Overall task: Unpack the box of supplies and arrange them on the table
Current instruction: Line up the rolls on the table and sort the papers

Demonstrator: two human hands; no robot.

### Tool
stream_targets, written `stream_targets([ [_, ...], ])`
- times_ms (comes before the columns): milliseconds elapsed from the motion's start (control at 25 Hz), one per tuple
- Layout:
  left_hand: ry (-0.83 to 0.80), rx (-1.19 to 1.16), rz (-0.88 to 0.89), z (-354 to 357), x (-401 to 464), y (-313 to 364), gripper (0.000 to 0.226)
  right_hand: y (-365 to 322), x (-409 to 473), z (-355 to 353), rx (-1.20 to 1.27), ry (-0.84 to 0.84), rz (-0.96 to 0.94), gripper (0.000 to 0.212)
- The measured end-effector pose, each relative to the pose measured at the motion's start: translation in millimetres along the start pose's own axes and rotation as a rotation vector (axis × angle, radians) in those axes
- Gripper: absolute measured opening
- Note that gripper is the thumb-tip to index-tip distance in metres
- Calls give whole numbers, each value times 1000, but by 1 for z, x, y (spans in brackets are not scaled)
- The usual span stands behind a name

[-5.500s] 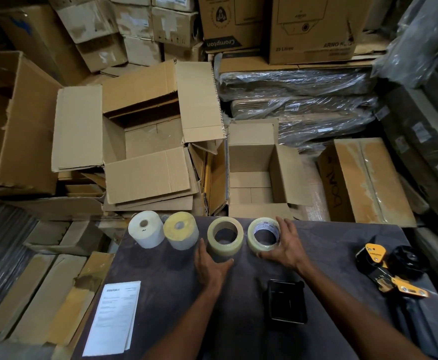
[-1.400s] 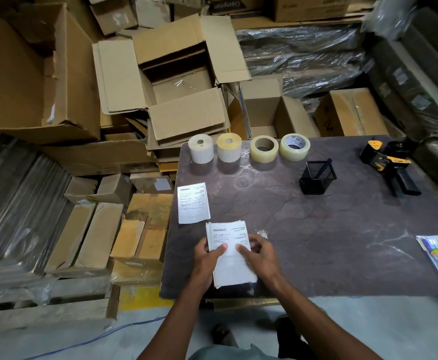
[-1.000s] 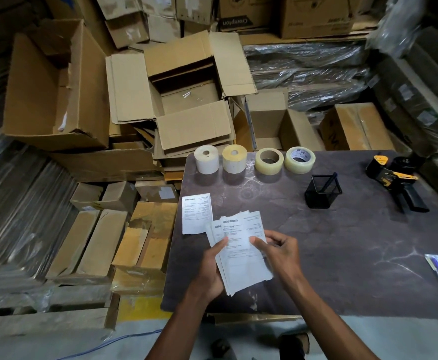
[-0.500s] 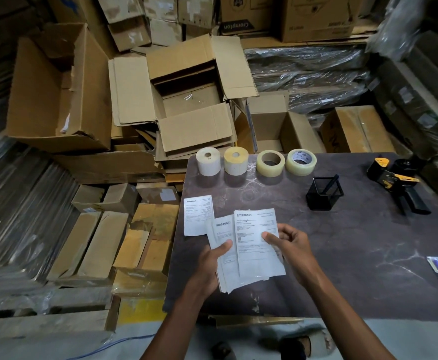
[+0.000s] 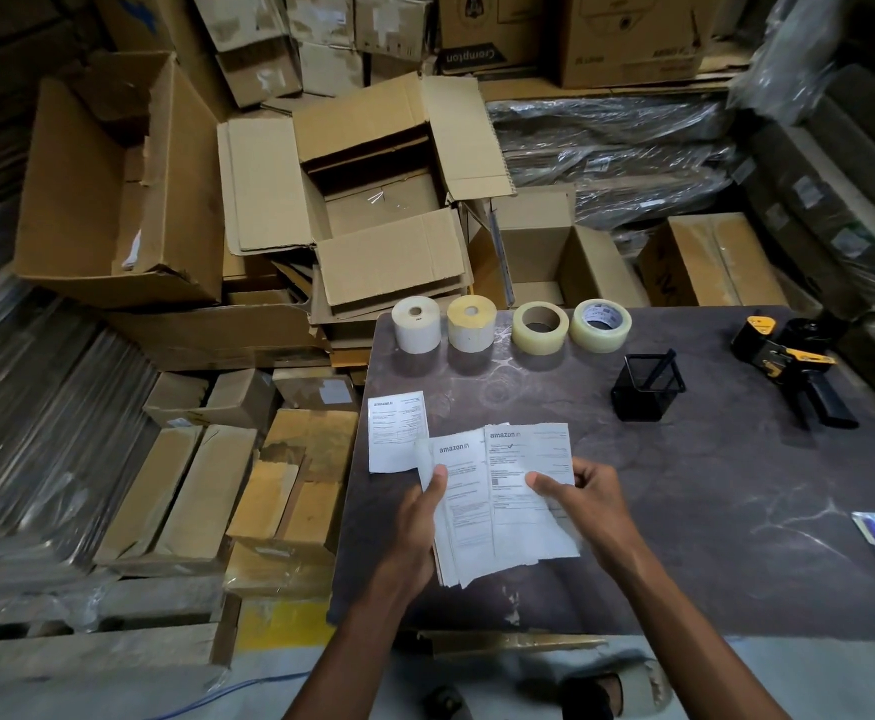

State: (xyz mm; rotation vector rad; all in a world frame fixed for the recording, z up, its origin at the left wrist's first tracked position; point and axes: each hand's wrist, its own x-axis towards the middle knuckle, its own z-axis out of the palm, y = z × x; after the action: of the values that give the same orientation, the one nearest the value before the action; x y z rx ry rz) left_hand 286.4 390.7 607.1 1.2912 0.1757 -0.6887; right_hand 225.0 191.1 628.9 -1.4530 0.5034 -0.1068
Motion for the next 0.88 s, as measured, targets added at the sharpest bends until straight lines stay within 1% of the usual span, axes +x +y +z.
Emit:
stream_targets([
  [160,-5,18,31,1,-3,0,31,-1,-2,3,-25,-64,0,29],
  [280,-6,18,52,2,-4,1,33,3,-1,6,-80,-17,-59,28],
  [440,33,6,56,3,-3,0,34,8,-8,12,-282,103,-165,27],
  [600,66,7,40,4,-1,0,34,9,-19,18,-356,91,-271,30],
  [720,82,-4,16,5,-1,0,40,12,-16,20,-286,87,-249,27],
  [800,61,-43,4,4,0,-1,44,13,-11,19,-200,63,-174,25],
  [880,52,-55,3,3,0,-2,42,13,-8,17,-81,12,-96,21],
])
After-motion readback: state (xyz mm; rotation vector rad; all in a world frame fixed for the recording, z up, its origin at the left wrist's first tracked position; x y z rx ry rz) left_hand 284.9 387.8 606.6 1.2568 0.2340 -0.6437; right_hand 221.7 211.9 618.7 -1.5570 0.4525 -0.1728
